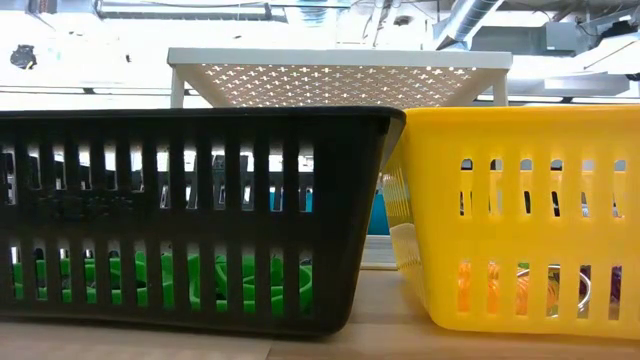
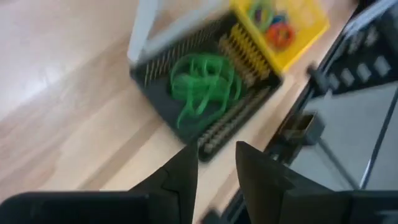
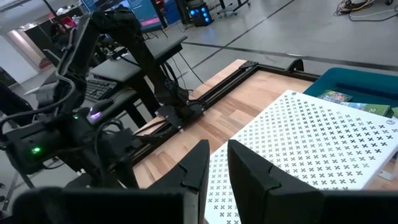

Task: Pick & Place Office Desk Supplies
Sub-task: Put the blue bin on the shelf

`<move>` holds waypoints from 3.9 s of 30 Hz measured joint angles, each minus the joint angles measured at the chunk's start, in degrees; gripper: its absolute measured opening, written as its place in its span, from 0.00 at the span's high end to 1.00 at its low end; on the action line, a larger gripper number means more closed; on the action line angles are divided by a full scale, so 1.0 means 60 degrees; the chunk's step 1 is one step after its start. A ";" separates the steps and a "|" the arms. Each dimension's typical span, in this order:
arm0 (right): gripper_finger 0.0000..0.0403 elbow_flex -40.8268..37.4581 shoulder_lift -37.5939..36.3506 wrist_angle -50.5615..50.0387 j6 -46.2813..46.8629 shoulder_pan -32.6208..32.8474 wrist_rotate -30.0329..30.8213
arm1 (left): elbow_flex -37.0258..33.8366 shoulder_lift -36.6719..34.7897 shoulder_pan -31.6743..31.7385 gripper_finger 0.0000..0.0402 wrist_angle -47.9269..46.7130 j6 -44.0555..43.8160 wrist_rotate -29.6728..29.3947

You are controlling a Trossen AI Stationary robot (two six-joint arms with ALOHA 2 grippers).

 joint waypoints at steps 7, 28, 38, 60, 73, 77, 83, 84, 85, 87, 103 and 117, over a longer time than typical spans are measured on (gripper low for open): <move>0.86 0.0000 0.0000 -0.0079 0.0019 -0.0004 0.0018 | 0.0000 -0.1122 0.0487 0.74 -0.0359 0.1063 -0.4179; 0.86 -0.0004 -0.0071 -0.0799 0.0789 -0.0779 -0.0011 | 0.0013 -0.4272 1.6022 0.67 0.1736 1.1986 0.6981; 0.86 -0.0004 -0.0280 -0.0989 0.1359 -0.1671 -0.0151 | 0.0250 -0.0854 1.6830 0.59 0.2183 1.2261 0.7789; 0.86 -0.0003 -0.0350 -0.0998 0.1348 -0.2667 -0.0532 | 0.0291 0.1551 1.6423 0.63 0.1692 1.2843 0.7593; 0.86 -0.0003 -0.0350 -0.1101 0.1347 -0.2608 -0.0535 | 0.0288 0.2305 1.6376 0.68 0.2034 1.2734 0.7281; 0.86 -0.0004 -0.0350 -0.1144 0.1344 -0.2547 -0.0535 | 0.0280 0.2477 1.6376 0.76 0.2247 1.2608 0.7283; 0.86 -0.0004 -0.0346 -0.1174 0.1346 -0.2484 -0.0539 | 0.0288 0.2633 1.6387 0.96 0.2623 1.2358 0.7294; 0.86 -0.0004 -0.0346 -0.1178 0.1348 -0.2483 -0.0542 | 0.0288 0.2641 1.6387 0.98 0.2665 1.2308 0.7297; 0.86 -0.0003 -0.0346 -0.1178 0.1348 -0.2469 -0.0539 | 0.0288 0.2641 1.6387 0.98 0.2665 1.2265 0.7300; 0.86 0.0000 -0.0346 -0.1178 0.1348 -0.2422 -0.0539 | 0.0288 0.2641 1.6425 0.99 0.2661 1.2225 0.7317; 0.86 -0.0001 -0.0346 -0.1394 0.1242 -0.2368 -0.0535 | 0.0259 0.1070 1.7227 1.00 0.2383 1.0123 0.7219; 0.86 -0.0003 -0.0393 -0.1638 0.1020 -0.2368 -0.0472 | 0.0262 -0.1362 1.7753 1.00 0.0645 0.9690 0.7012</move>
